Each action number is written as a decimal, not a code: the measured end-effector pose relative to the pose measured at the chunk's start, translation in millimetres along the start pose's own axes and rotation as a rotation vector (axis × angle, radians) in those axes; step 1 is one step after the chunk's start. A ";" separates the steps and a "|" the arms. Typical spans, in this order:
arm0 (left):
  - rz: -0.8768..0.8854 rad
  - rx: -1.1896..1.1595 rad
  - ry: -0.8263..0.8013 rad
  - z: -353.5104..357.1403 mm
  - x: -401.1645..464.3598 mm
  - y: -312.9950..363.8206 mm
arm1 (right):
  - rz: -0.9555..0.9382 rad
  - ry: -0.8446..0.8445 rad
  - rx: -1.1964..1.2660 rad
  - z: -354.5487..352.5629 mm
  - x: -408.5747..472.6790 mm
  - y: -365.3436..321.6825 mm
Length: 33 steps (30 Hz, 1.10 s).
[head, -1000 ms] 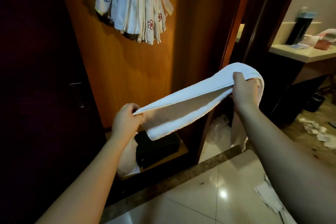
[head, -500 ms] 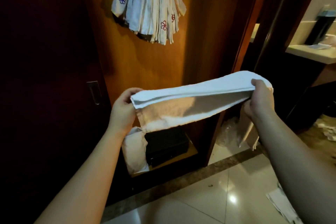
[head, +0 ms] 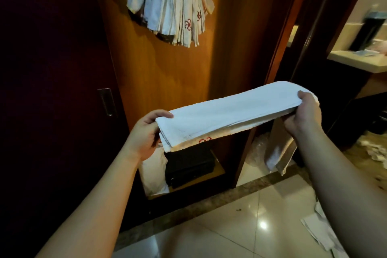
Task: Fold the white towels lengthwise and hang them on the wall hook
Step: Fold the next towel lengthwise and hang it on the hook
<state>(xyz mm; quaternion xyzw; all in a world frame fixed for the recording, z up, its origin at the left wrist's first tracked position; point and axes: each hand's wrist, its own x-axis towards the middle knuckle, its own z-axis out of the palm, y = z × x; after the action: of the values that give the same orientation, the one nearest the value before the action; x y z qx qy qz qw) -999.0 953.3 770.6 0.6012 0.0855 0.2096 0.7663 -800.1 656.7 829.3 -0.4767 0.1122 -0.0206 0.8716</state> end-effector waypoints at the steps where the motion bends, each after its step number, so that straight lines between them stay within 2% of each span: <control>1: -0.001 -0.035 -0.022 -1.1 -0.4 0.3 | -0.003 0.003 -0.005 0.2 0.1 -0.4; 4: -0.007 -0.111 -0.082 -4.6 -0.4 -2.0 | 0.015 0.000 -0.012 0.4 -1.3 0.9; 13: -0.089 -0.241 -0.082 -16.0 -5.4 -27.0 | 0.133 -0.093 0.120 -2.1 -6.9 -4.7; 17: -0.133 -0.356 -0.016 -14.0 -6.0 -36.1 | 0.185 -0.127 0.232 1.8 -22.4 -8.1; 24: -0.242 -0.638 0.211 0.5 -5.9 -59.9 | 0.192 -0.156 0.281 6.7 -36.3 -5.9; 27: -0.305 -0.637 0.267 3.4 -7.5 -67.7 | 0.206 -0.163 0.259 8.5 -38.6 -4.8; 30: -0.370 -0.690 0.244 3.7 -9.1 -71.9 | 0.188 -0.150 0.255 11.2 -41.1 -7.2; 33: -0.458 -0.564 0.248 10.2 -8.7 -78.5 | 0.156 -0.166 0.256 16.7 -46.6 -11.7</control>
<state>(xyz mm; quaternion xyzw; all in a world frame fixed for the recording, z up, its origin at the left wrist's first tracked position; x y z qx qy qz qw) -985.8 925.7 697.1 0.3022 0.2485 0.1193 0.9125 -841.0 670.8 855.9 -0.3517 0.0731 0.0722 0.9304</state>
